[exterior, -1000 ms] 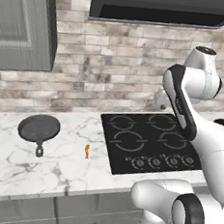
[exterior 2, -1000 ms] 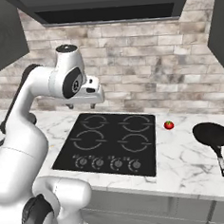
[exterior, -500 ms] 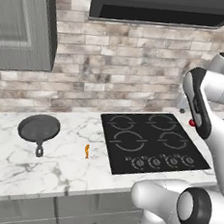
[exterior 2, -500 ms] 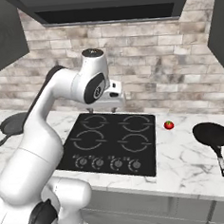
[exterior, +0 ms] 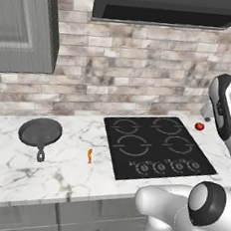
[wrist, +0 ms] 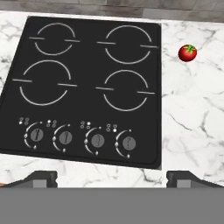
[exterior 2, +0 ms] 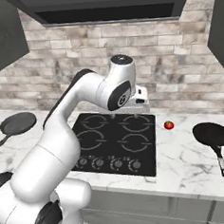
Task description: Place both pans onto different burners. Then place the tomato and the shrimp on different pans.
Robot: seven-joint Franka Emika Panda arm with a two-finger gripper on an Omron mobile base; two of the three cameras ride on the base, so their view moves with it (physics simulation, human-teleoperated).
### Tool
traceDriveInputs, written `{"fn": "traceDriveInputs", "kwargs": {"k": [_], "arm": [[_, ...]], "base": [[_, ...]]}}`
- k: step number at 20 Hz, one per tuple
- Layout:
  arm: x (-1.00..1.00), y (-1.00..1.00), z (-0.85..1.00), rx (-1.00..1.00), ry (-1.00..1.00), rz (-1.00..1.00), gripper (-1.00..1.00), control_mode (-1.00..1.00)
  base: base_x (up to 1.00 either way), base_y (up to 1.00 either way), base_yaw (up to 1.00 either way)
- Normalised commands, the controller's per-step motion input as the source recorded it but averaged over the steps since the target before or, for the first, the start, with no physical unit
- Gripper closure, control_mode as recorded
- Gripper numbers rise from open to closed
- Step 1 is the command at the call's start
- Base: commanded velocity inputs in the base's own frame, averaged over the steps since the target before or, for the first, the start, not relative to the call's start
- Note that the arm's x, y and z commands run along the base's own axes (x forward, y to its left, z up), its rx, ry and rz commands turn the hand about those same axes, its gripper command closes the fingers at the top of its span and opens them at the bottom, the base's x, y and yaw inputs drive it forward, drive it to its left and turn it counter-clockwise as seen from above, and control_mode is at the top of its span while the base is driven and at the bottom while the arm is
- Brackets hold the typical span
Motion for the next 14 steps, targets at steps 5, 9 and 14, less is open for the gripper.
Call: {"fn": "traceDriveInputs", "kwargs": {"k": [5,9,14], "arm": [[-0.05,-0.49,-0.22,0.0,0.0,0.0,-1.0,-1.0],[-0.05,-0.42,-0.39,0.0,-0.01,0.01,-1.0,-1.0],[-0.01,-0.43,-0.25,0.0,0.0,0.0,-1.0,-1.0]], "base": [[0.0,0.0,0.0],[0.0,0.0,0.0],[0.0,0.0,0.0]]}}
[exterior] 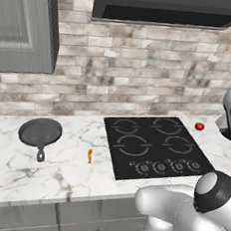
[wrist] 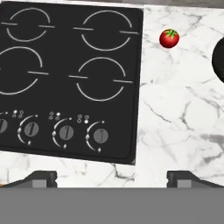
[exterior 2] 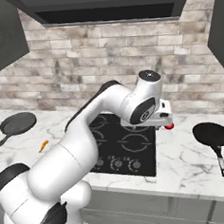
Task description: Place both pans onto different burners. Then place the tomato and the shrimp on different pans.
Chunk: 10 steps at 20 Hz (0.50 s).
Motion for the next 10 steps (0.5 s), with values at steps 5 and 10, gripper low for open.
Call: {"fn": "traceDriveInputs", "kwargs": {"k": [5,10], "arm": [[-0.07,-0.39,-0.23,0.0,0.0,0.0,-1.0,-1.0],[-0.17,-0.3,-0.3,0.0,-0.02,0.0,-1.0,-1.0]], "base": [[0.0,0.0,0.0],[0.0,0.0,0.0]]}}
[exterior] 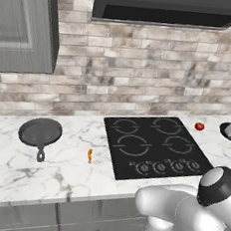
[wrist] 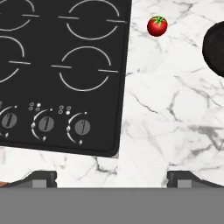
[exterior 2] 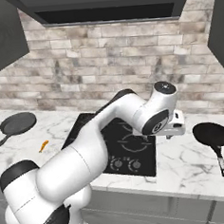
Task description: Place both pans onto different burners. Then place the tomato and the shrimp on different pans.
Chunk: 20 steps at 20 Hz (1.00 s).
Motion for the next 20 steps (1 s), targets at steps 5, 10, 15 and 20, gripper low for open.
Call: {"fn": "traceDriveInputs", "kwargs": {"k": [5,10,15,20], "arm": [[-0.16,-0.25,-0.3,0.0,0.0,0.0,-1.0,-1.0],[-0.03,-0.27,-0.16,0.0,0.0,0.0,-1.0,-1.0],[0.0,-0.36,-0.15,-0.02,0.0,0.0,-1.0,-1.0],[0.0,-0.44,-0.14,-0.01,0.0,0.0,-1.0,-1.0]], "base": [[0.0,0.0,0.0],[0.0,0.0,0.0],[0.0,0.0,0.0],[0.0,0.0,0.0]]}}
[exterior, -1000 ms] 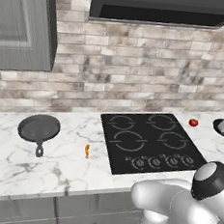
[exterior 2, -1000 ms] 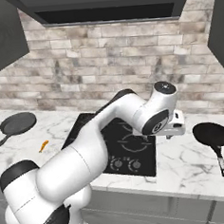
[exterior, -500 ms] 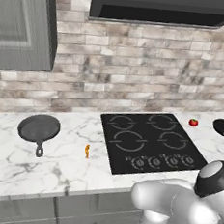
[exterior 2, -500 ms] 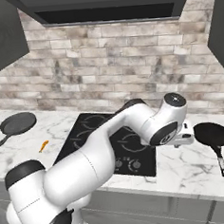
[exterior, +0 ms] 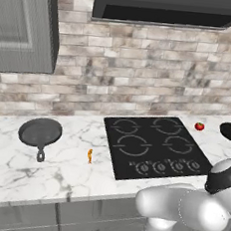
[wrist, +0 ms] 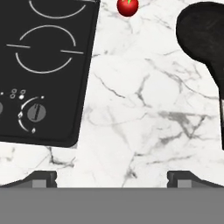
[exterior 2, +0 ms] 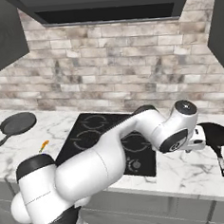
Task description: Place both pans onto different burners. Then place the tomato and the shrimp on different pans.
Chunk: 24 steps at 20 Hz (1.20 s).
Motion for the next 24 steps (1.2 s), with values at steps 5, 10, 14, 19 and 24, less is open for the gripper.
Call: {"fn": "traceDriveInputs", "kwargs": {"k": [5,10,14,19,24], "arm": [[0.0,-0.46,-0.07,0.0,0.0,0.0,-1.0,-1.0],[0.0,-0.44,-0.05,0.0,0.03,0.0,-1.0,-1.0],[0.07,-0.39,-0.07,0.0,0.04,0.0,-1.0,-1.0],[0.17,-0.19,-0.04,0.0,0.01,0.0,-1.0,-1.0],[0.17,-0.12,-0.17,0.0,0.0,0.0,-1.0,-1.0]], "base": [[0.0,0.0,0.0],[0.0,0.0,0.0],[0.0,0.0,0.0],[0.0,0.0,0.0],[0.0,0.0,0.0]]}}
